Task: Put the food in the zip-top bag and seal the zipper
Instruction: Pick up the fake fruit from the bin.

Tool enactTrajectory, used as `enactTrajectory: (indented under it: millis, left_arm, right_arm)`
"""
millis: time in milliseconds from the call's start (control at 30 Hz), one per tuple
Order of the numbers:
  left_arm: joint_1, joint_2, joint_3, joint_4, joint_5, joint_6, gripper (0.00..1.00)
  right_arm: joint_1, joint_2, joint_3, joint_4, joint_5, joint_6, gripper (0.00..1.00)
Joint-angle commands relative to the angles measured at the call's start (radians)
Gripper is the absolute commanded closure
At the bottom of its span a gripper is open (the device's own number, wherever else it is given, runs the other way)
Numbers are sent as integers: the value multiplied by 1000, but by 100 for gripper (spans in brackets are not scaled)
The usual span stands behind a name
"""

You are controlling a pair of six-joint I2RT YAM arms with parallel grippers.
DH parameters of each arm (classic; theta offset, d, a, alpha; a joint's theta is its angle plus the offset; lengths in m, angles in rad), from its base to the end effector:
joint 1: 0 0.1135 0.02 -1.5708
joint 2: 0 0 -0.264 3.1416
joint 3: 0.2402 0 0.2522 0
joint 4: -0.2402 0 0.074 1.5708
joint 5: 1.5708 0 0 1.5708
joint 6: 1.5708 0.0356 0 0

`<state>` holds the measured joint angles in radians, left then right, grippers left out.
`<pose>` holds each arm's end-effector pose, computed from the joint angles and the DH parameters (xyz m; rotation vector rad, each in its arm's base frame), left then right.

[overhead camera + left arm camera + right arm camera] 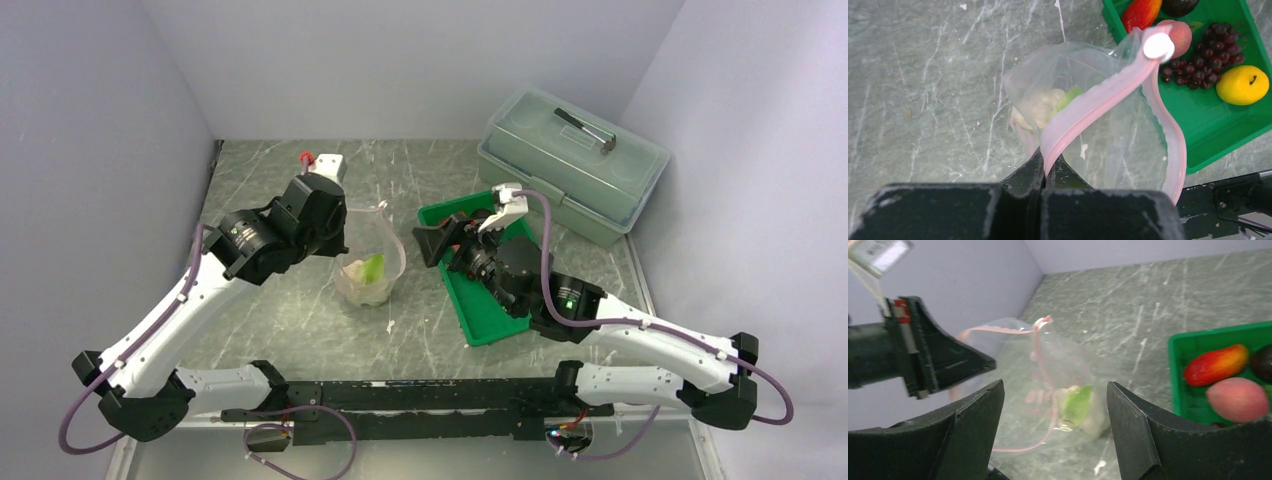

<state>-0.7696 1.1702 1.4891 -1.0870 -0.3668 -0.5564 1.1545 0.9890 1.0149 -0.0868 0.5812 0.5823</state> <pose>0.1582 -0.1355 0.4159 0.0642 2.2894 -0.2626 0.1076 0.1950 0.3941 -0.0200 1.6918 0.8550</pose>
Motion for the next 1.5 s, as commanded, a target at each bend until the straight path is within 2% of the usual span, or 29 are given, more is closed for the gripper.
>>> enactTrajectory:
  millis: [0, 300, 533, 733, 900, 1033, 1467]
  left_arm:
    - [6, 3, 67, -10, -43, 48, 100]
    - [6, 22, 91, -25, -1, 68, 100]
    - [7, 9, 32, -7, 18, 70, 100]
    - [7, -1, -25, 27, 46, 73, 100]
    - [7, -11, -55, 54, 67, 81, 100]
    - [6, -21, -72, 65, 76, 85, 100]
    - [9, -54, -110, 78, 73, 98, 100]
  right_arm:
    - [-10, -32, 33, -110, 107, -72, 21]
    - [-109, -25, 37, -332, 87, -70, 21]
    - [-277, -38, -30, -464, -25, -25, 17]
    - [-334, -32, -66, -573, 3, 18, 15]
    - [-359, -4, -81, -674, 61, 96, 6]
    - [-383, -10, -121, -691, 63, 116, 1]
    - [-613, 88, -238, -620, -49, 92, 0]
